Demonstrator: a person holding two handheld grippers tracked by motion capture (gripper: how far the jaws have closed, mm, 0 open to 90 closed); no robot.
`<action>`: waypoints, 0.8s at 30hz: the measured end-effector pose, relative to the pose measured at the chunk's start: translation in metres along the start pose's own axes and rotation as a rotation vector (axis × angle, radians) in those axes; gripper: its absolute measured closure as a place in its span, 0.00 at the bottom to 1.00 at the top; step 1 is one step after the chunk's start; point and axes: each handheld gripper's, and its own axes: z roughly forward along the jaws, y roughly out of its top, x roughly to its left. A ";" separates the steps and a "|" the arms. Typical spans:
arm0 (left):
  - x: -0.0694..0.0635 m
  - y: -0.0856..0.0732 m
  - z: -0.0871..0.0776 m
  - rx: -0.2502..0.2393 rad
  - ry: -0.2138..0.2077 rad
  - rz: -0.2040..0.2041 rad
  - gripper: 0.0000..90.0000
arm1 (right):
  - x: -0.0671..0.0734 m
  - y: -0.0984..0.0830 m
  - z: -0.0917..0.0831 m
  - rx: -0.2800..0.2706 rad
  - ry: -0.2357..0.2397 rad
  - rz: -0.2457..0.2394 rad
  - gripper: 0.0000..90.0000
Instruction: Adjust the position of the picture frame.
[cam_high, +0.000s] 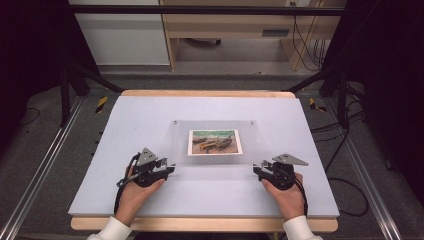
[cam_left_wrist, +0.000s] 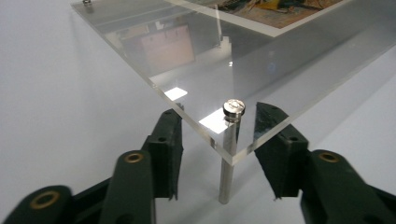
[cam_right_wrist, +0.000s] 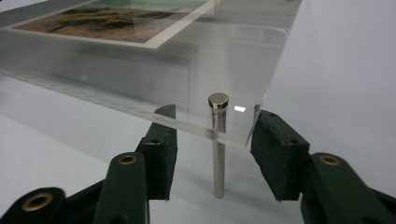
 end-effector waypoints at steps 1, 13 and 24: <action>0.000 0.000 0.000 0.000 0.000 0.000 0.53 | 0.000 0.000 0.000 0.000 0.000 0.000 0.55; -0.002 0.001 -0.001 0.001 -0.024 -0.020 0.24 | 0.005 0.000 -0.009 -0.025 -0.008 -0.031 0.25; 0.000 0.006 -0.013 -0.061 -0.057 -0.023 0.08 | 0.004 0.003 -0.021 -0.084 -0.016 -0.035 0.15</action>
